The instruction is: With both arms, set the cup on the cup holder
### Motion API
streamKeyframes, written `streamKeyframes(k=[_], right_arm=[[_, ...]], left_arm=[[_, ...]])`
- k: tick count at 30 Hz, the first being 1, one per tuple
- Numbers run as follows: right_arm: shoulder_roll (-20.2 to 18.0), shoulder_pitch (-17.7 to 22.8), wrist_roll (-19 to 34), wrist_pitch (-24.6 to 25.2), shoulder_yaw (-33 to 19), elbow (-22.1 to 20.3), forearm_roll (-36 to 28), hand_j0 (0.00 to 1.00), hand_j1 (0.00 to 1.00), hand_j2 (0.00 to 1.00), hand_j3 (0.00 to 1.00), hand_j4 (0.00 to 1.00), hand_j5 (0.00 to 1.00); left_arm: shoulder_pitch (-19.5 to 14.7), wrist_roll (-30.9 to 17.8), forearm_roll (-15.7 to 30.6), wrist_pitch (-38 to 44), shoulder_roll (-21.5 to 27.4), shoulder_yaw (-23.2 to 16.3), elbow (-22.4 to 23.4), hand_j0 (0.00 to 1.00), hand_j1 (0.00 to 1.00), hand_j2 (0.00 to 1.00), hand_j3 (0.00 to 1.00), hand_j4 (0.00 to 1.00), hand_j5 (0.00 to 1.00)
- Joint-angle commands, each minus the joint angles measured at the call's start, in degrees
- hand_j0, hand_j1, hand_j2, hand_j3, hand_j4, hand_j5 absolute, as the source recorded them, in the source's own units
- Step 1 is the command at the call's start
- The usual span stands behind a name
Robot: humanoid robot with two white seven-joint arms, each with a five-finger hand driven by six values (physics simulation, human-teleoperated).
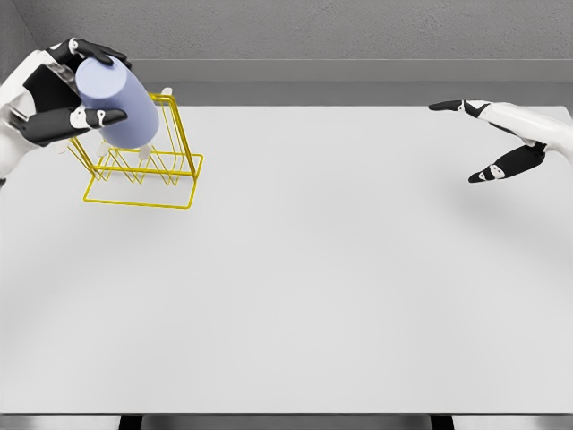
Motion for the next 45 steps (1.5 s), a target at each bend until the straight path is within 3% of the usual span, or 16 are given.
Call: streamKeyframes(k=[1,10,17,45], right_arm=[[-0.04,0.0,-0.03,0.13,-0.05,-0.04,-0.44,1.0,1.0,1.0,1.0,1.0,1.0],[-0.04,0.0,0.06,0.13,0.03,-0.04,-0.44,1.0,1.0,1.0,1.0,1.0,1.0],[0.04,0.0,0.06,0.13,0.3,-0.04,-0.44,1.0,1.0,1.0,1.0,1.0,1.0],[0.13,0.0,0.15,0.13,0.39,0.4,-0.44,1.0,1.0,1.0,1.0,1.0,1.0]], left_arm=[[0.0,0.06,0.28,0.11,-0.02,0.04,0.02,0.39,0.39,0.39,0.39,0.39,0.39],[0.09,0.06,0.19,0.02,-0.02,-0.13,0.11,0.38,0.38,0.38,0.38,0.38,0.38],[-0.97,0.06,-0.16,0.98,-2.21,-0.13,3.71,0.38,0.38,0.38,0.38,0.38,0.38],[-1.14,-0.29,-0.6,0.98,-3.97,-0.75,5.03,0.38,0.38,0.38,0.38,0.38,0.38]])
